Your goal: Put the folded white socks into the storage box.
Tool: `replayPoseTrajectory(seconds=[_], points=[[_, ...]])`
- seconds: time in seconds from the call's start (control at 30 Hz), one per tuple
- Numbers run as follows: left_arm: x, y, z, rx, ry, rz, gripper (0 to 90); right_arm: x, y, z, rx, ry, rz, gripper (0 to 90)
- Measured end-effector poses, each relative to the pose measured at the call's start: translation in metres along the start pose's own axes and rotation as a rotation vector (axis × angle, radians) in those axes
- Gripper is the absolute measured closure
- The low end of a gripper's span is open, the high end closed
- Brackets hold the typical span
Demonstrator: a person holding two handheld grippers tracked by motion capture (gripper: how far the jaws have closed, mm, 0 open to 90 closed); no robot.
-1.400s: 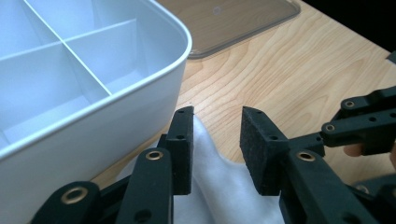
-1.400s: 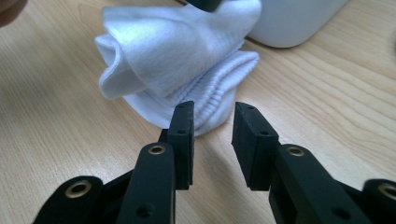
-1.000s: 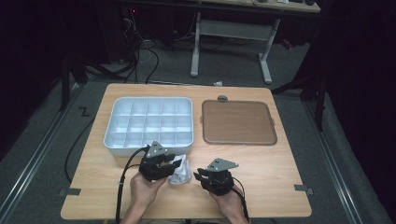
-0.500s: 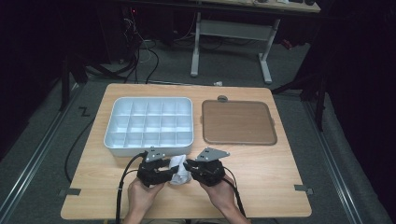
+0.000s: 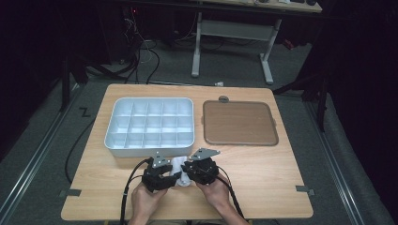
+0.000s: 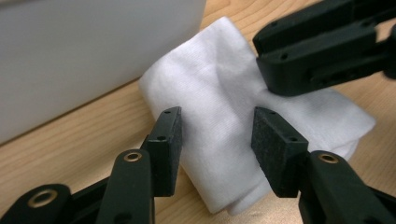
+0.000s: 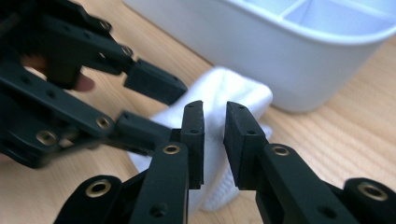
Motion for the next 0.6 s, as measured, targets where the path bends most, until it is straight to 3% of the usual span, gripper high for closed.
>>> replayPoseTrajectory(seconds=[0.27,0.37,0.6], points=[[-0.001,0.001,0.004,0.01,-0.022,0.007,54.7,-0.024,0.004,-0.008,-0.027,0.018,0.031,78.1],[0.0,0.001,0.006,0.011,-0.031,0.005,55.6,-0.028,0.006,-0.009,-0.03,0.003,0.038,78.1],[0.001,-0.001,0.012,0.009,-0.06,-0.003,55.6,-0.037,0.013,-0.009,-0.025,0.021,0.043,78.2]])
Point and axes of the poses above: each handheld gripper's, and its own axes: y roughly forward along the jaws, x roughly out of its top, z roughly to its left, the point moved 4 cm from there along y, roughly forward along the jaws, and after that the axes turned 11 degrees about -y, right-handed, at the moved point
